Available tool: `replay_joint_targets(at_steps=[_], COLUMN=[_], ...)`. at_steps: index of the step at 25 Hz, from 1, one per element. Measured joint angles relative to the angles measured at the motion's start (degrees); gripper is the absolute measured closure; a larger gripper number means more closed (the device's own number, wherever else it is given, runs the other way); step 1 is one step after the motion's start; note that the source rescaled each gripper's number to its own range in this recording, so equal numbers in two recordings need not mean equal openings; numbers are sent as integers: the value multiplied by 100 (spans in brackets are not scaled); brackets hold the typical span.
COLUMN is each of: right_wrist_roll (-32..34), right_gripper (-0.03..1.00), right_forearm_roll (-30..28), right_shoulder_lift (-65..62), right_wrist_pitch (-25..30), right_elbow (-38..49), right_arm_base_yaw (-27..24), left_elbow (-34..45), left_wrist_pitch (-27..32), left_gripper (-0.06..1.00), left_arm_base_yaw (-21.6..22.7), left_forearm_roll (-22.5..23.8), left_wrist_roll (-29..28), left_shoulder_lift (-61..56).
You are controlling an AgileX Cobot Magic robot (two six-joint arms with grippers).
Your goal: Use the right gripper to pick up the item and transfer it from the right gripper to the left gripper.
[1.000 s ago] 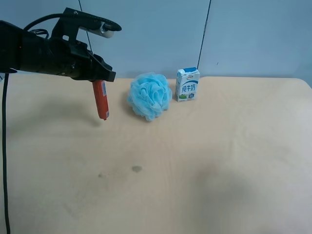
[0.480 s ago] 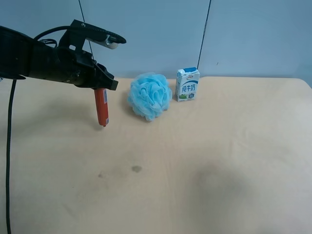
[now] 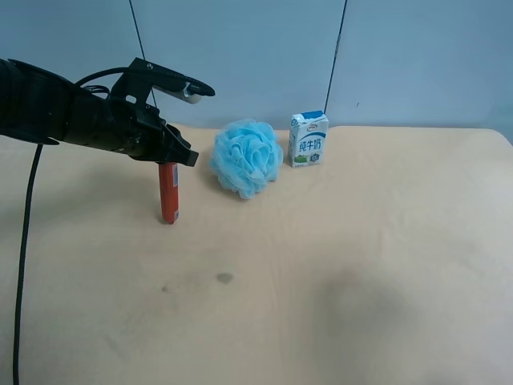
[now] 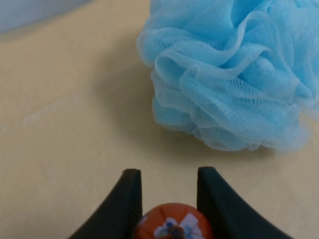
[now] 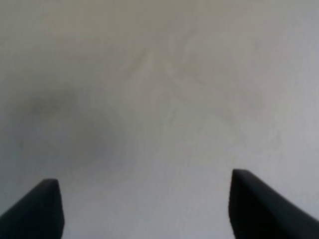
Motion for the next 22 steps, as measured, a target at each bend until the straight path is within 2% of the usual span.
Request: replay_joint_targets(at_steps=[8, 9, 11, 15, 17, 19, 22], right_wrist_roll=[0, 0, 0, 1, 1, 1, 1], right_gripper=[34, 34, 34, 34, 34, 34, 34], right_forearm_roll=[0, 0, 0, 0, 0, 0, 0], right_shoulder_lift=[0, 0, 0, 0, 0, 0, 0], right_wrist_pitch=[0, 0, 0, 0, 0, 0, 0], right_elbow=[0, 0, 0, 0, 0, 0, 0], right_arm_base_yaw=[0, 0, 0, 0, 0, 0, 0], left_elbow=[0, 0, 0, 0, 0, 0, 0], left_wrist_pitch=[0, 0, 0, 0, 0, 0, 0], left_gripper=[94, 91, 77, 38, 25, 16, 13], left_arm_base_yaw=[0, 0, 0, 0, 0, 0, 0], left_forearm_roll=[0, 0, 0, 0, 0, 0, 0], left_wrist_roll=[0, 0, 0, 0, 0, 0, 0], left_shoulder_lift=[4, 4, 4, 4, 4, 4, 4])
